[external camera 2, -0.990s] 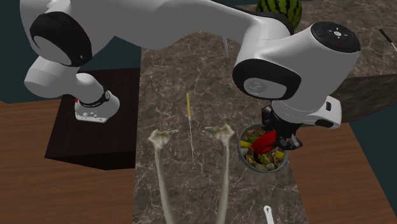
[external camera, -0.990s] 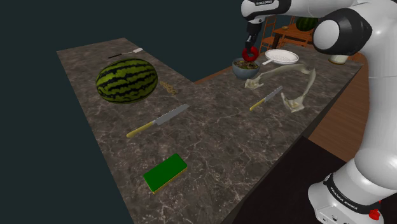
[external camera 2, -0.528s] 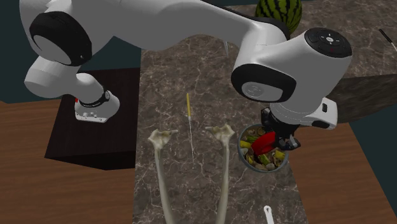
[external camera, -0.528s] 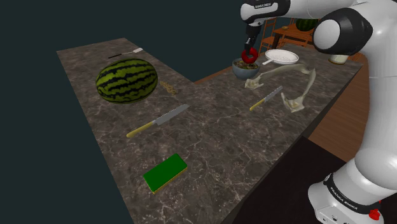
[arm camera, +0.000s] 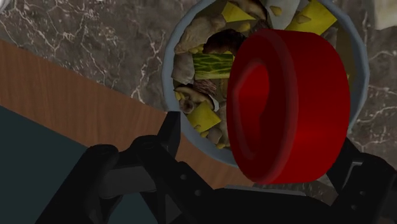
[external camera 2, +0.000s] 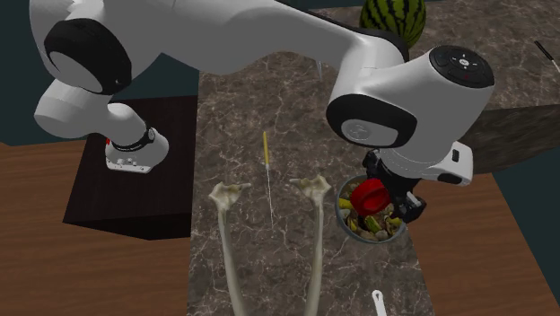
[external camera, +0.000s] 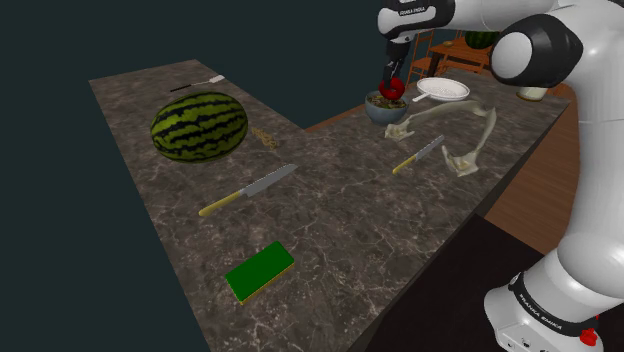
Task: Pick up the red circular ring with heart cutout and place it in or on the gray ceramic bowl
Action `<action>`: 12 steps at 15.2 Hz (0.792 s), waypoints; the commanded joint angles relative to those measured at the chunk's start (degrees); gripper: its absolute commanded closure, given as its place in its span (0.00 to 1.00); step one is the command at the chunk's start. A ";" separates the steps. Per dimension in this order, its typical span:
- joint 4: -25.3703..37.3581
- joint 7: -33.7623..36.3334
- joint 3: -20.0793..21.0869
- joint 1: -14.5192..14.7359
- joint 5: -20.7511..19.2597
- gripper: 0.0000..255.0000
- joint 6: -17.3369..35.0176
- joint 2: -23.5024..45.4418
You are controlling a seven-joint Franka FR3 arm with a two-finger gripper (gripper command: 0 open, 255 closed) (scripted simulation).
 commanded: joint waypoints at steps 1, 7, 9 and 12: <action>-0.18 0.01 0.00 0.00 0.00 0.00 0.16 0.01; 4.24 0.06 -0.05 0.39 -0.19 0.00 -5.98 -1.71; 4.25 0.06 -0.05 0.39 -0.19 0.00 -5.98 -1.70; 4.25 0.06 -0.05 0.39 -0.19 0.00 -5.98 -1.70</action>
